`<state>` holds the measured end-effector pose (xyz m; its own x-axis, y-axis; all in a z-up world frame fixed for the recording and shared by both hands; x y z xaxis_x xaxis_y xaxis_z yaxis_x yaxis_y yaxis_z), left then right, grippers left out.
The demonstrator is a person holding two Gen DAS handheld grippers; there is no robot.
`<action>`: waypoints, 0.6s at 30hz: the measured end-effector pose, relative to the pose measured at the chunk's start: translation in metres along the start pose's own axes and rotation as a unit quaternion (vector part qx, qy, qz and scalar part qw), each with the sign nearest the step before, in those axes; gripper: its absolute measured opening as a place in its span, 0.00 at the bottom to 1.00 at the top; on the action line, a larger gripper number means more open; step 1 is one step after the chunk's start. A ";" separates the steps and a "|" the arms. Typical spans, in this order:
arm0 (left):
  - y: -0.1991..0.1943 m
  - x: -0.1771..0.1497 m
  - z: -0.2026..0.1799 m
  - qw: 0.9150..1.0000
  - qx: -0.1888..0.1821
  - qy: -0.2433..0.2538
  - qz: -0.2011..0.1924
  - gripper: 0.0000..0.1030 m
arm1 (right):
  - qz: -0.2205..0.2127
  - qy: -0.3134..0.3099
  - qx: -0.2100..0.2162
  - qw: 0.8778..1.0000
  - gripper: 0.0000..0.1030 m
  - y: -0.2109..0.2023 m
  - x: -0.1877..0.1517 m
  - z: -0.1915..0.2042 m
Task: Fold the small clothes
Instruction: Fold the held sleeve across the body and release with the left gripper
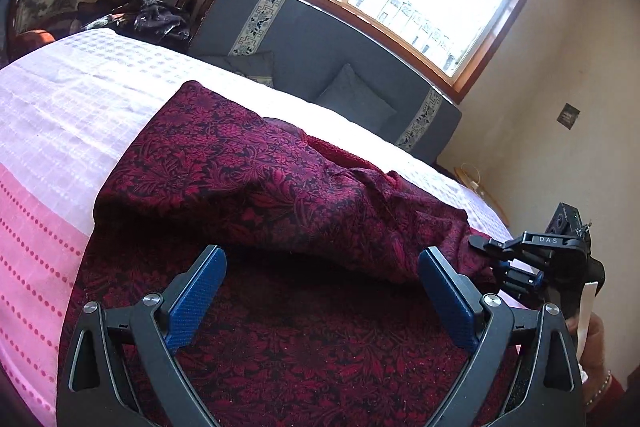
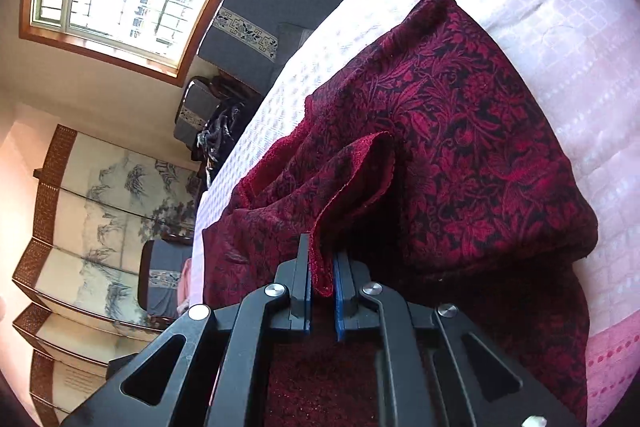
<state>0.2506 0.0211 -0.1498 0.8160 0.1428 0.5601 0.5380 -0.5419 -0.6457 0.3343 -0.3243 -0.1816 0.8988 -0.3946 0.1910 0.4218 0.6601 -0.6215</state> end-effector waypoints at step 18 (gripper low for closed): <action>0.008 -0.002 0.021 0.998 -0.007 -0.065 0.020 0.94 | -0.057 -0.057 -0.094 0.992 0.09 -0.018 0.024 -0.028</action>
<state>0.2576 0.0343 -0.1674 0.8575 0.2272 0.4616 0.5028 -0.5603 -0.6582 0.3448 -0.3636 -0.1864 0.8582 -0.3789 0.3463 0.5022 0.4797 -0.7195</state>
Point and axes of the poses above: each gripper's, at about its wrist camera, not at the fingertips, and y roughly the way its jaws point, z to its left, x to its top, the point moved 2 cm from there along y, roughly the way its jaws point, and after that the axes turned 14 degrees about z, right-handed, at the moved point
